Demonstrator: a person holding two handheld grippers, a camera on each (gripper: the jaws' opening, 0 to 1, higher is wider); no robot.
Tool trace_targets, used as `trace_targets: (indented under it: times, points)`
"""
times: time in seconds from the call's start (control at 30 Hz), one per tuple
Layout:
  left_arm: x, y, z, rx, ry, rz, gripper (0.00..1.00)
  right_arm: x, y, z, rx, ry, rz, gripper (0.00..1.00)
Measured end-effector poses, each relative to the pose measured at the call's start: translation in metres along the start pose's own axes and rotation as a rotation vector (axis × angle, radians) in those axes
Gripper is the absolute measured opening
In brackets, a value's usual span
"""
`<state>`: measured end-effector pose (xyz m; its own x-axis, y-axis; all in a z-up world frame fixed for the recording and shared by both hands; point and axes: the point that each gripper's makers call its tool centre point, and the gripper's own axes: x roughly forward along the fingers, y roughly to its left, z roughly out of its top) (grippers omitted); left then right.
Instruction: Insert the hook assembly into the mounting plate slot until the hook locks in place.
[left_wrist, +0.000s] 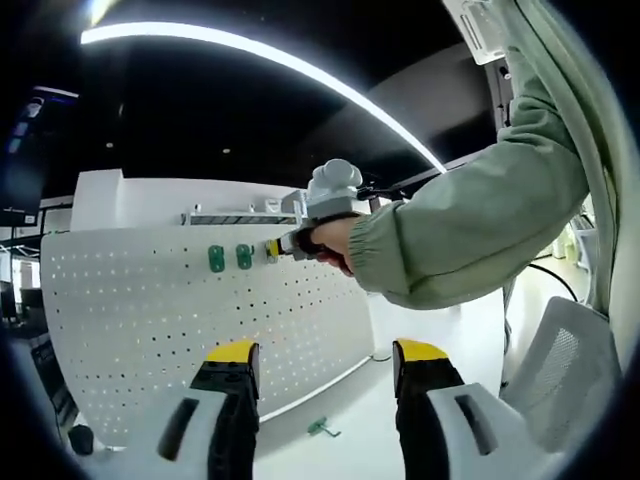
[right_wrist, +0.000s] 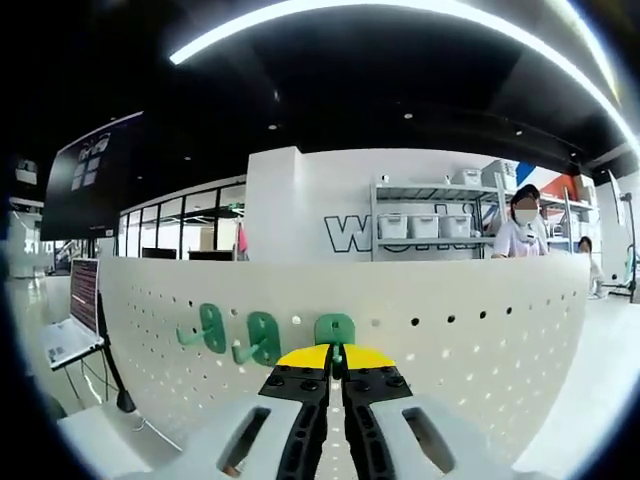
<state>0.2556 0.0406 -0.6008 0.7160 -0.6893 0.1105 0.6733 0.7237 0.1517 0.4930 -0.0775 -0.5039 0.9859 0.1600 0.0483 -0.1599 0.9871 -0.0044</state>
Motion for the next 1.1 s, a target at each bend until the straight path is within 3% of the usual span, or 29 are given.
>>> trace_targets:
  times: [1.1]
  points:
    - [-0.0009, 0.0038, -0.0014, -0.013, 0.002, 0.012, 0.55, 0.005, 0.0004, -0.0018, -0.025, 0.002, -0.036, 0.01]
